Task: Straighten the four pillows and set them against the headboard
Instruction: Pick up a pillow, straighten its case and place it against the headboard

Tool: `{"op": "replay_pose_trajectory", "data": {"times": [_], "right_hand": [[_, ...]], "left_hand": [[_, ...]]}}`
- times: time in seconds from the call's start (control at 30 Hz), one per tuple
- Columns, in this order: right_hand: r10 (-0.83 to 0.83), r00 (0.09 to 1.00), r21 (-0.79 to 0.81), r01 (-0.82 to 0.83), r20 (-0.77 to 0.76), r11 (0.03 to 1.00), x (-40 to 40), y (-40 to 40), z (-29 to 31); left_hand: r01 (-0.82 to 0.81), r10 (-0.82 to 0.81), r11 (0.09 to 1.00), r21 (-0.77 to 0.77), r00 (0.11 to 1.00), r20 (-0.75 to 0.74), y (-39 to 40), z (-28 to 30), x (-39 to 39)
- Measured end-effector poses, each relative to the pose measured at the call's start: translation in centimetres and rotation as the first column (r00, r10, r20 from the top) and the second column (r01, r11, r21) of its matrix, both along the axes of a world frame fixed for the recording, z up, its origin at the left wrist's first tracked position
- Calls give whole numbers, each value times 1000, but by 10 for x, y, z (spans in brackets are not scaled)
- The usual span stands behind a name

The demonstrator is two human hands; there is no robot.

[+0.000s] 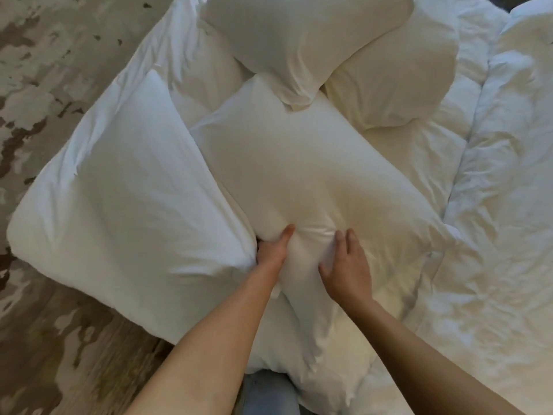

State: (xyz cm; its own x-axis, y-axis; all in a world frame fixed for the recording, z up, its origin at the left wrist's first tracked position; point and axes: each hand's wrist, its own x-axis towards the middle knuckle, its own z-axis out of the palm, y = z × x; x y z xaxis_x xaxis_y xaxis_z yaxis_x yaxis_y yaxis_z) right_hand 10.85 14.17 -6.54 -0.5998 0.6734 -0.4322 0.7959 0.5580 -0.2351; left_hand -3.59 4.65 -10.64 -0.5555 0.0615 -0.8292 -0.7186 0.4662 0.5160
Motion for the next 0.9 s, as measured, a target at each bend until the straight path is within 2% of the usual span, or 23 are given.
{"op": "replay_pose_trajectory", "data": {"times": [0.23,0.33,0.47,0.6,0.67,0.77,0.83,0.9], "right_hand": [[75,997,-41,-76,-17,996,57,6,-6],[50,997,-78,-54,-54,995,70,23,3],[11,990,-101,-25,-138,995,82,46,24],[-2,970,-106,-24,-242,994,100,50,63],[-8,953,-90,-20,-301,996,113,46,89],[-37,920,-53,18,-390,998,149,37,128],[-50,911,-76,21,-410,997,184,24,145],[-51,901,-152,-16,-430,988,224,7,153]], "left_hand": [[-211,211,977,17,977,-29,39,-3,21],[-194,192,981,-5,977,-92,65,7,26],[-169,176,984,56,971,-160,73,32,32],[-37,107,982,187,920,-377,68,85,45],[88,27,976,201,862,-507,69,126,53],[354,-193,928,115,723,-663,70,189,82],[558,-376,830,20,586,-717,66,224,117],[750,-583,649,-130,379,-719,58,248,158]]}}
